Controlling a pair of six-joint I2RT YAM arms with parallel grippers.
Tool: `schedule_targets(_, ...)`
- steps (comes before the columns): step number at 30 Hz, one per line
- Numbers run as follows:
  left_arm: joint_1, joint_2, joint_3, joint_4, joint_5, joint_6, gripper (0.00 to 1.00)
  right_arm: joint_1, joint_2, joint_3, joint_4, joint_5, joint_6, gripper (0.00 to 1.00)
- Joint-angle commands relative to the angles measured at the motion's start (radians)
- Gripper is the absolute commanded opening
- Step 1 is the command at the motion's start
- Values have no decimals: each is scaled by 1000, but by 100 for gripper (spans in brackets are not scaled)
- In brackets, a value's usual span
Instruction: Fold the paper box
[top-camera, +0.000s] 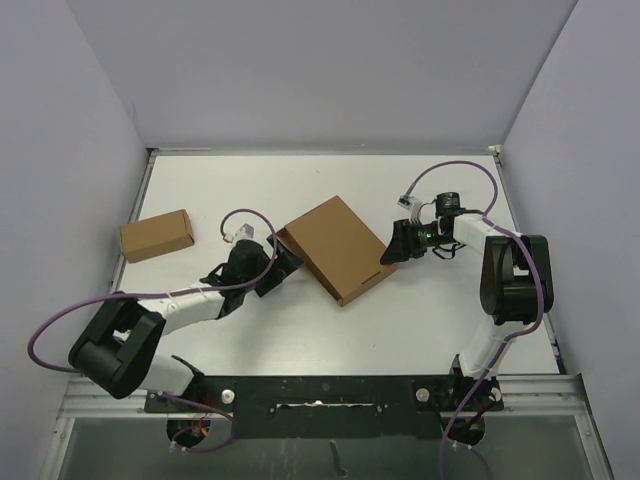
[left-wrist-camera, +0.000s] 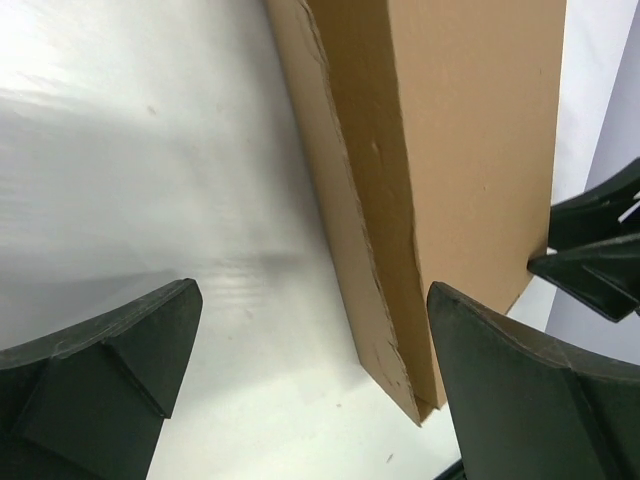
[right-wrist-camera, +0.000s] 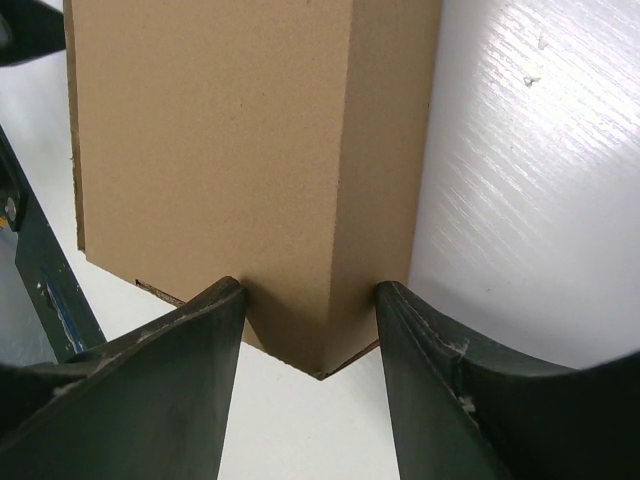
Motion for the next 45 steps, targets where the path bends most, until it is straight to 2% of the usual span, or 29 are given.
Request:
schedule_targets(1, 95, -27, -53, 196, 104, 64, 98, 15, 35, 1, -3, 99, -48, 53)
schedule_targets(4, 150, 15, -64, 273, 150, 65, 98, 16, 35, 1, -2, 98, -49, 53)
schedule_targets(9, 175, 101, -17, 300, 177, 51, 98, 16, 37, 2, -3, 97, -49, 53)
schedule_targets(21, 181, 269, 110, 294, 172, 3, 98, 19, 36, 4, -6, 92, -50, 53)
schedule_targets(25, 183, 314, 177, 254, 167, 1, 94, 20, 38, 5, -6, 91, -51, 53)
schedule_targets(27, 184, 341, 213, 224, 168, -1, 89, 22, 38, 5, -7, 92, -52, 53)
schedule_targets(28, 186, 353, 228, 207, 173, -3, 81, 21, 37, 5, -7, 92, -52, 53)
schedule_targets(32, 191, 392, 278, 180, 208, 2, 40, 21, 36, 7, -8, 92, -53, 53)
schedule_targets(35, 191, 404, 294, 146, 224, 21, 15, 22, 38, 8, -11, 91, -54, 53)
schedule_targets(38, 191, 408, 300, 131, 240, 42, 6, 23, 39, 8, -11, 91, -55, 53)
schedule_targets(41, 191, 406, 300, 129, 259, 61, 5, 23, 39, 10, -12, 91, -55, 53)
schedule_targets(43, 191, 393, 286, 144, 271, 80, 9, 23, 36, 11, -13, 91, -56, 53)
schedule_targets(45, 193, 365, 267, 164, 279, 116, 17, 20, 36, 15, -17, 84, -59, 53)
